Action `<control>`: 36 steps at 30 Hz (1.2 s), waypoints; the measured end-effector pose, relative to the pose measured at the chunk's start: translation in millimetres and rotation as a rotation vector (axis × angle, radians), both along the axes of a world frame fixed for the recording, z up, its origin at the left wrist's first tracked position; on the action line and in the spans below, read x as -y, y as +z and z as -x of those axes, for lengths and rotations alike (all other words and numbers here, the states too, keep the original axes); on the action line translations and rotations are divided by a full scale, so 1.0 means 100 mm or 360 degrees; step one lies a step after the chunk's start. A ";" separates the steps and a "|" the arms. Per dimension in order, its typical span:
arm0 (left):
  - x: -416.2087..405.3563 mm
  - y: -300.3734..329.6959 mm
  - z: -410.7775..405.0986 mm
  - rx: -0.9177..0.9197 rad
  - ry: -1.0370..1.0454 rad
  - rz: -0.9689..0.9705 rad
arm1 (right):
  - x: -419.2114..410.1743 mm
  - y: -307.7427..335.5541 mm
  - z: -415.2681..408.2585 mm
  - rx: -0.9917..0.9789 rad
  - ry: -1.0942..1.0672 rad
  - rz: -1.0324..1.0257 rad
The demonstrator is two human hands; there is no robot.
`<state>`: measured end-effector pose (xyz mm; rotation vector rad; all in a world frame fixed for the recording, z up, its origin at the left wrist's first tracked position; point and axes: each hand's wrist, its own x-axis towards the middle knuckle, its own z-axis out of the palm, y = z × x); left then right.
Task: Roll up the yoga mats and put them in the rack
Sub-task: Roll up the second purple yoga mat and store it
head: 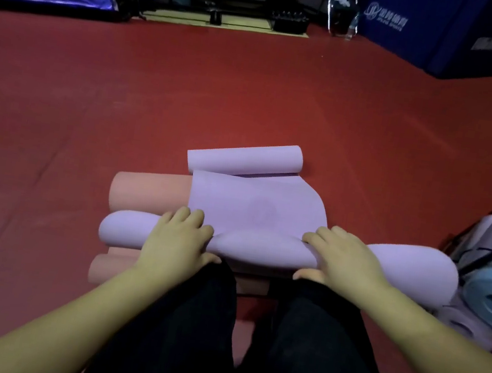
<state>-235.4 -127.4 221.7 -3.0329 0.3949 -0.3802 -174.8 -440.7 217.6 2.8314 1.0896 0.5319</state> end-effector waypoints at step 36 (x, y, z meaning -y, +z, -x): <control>0.16 -0.43 -0.15 -0.0683 0.0554 0.0211 | -0.04 -0.31 0.12 -0.1391 -0.0539 -0.0382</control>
